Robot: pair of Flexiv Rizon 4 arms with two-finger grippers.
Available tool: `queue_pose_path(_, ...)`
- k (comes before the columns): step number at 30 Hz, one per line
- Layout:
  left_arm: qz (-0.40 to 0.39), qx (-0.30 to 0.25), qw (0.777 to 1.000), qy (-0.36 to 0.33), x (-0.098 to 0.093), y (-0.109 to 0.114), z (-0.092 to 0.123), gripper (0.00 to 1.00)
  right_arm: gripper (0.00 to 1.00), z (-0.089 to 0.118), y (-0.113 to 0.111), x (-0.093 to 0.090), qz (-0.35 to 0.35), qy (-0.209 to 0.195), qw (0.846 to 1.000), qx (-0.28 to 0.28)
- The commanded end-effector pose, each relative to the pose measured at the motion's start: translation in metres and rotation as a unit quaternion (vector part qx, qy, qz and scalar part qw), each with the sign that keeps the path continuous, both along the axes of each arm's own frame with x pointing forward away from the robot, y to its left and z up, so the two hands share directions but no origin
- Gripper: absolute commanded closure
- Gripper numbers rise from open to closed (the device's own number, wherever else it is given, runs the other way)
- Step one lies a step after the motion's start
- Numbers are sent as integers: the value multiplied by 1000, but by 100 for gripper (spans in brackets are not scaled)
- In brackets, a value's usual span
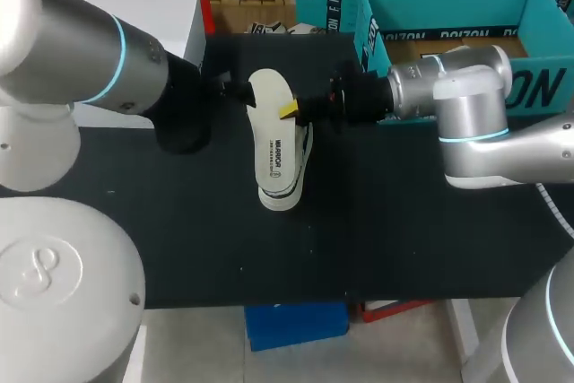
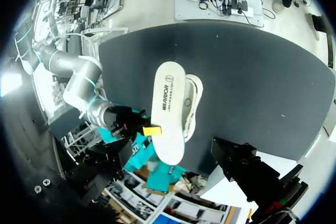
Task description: Take the shoe out of the shoebox, open the shoe tongue, remove and reinsert the insole, then place the shoe into the shoebox
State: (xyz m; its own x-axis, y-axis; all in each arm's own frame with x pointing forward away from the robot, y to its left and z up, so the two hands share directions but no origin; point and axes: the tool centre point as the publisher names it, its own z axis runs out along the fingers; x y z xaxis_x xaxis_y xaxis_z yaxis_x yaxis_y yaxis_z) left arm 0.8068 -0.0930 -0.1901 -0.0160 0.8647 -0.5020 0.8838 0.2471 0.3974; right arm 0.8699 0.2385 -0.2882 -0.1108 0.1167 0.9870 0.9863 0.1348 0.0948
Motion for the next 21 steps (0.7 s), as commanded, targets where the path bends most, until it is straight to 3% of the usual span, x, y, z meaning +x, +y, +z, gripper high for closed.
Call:
queue_pose_path(1, 41, 86, 995, 21, 2, -7, -1, 0, 100, -1, 1, 1, 1, 1, 1000, 0)
queue_pose_path(13, 41, 86, 995, 21, 2, -7, -1, 0, 100, -1, 1, 1, 1, 1, 1000, 0)
queue_pose_path(15, 10, 61, 996, 57, 7, -9, -3, 0, 100, -1, 1, 1, 1, 1, 1000, 0)
queue_pose_path(21, -3, 54, 995, 88, 28, -11, 8, 0, 100, -1, 1, 1, 1, 1, 1000, 0)
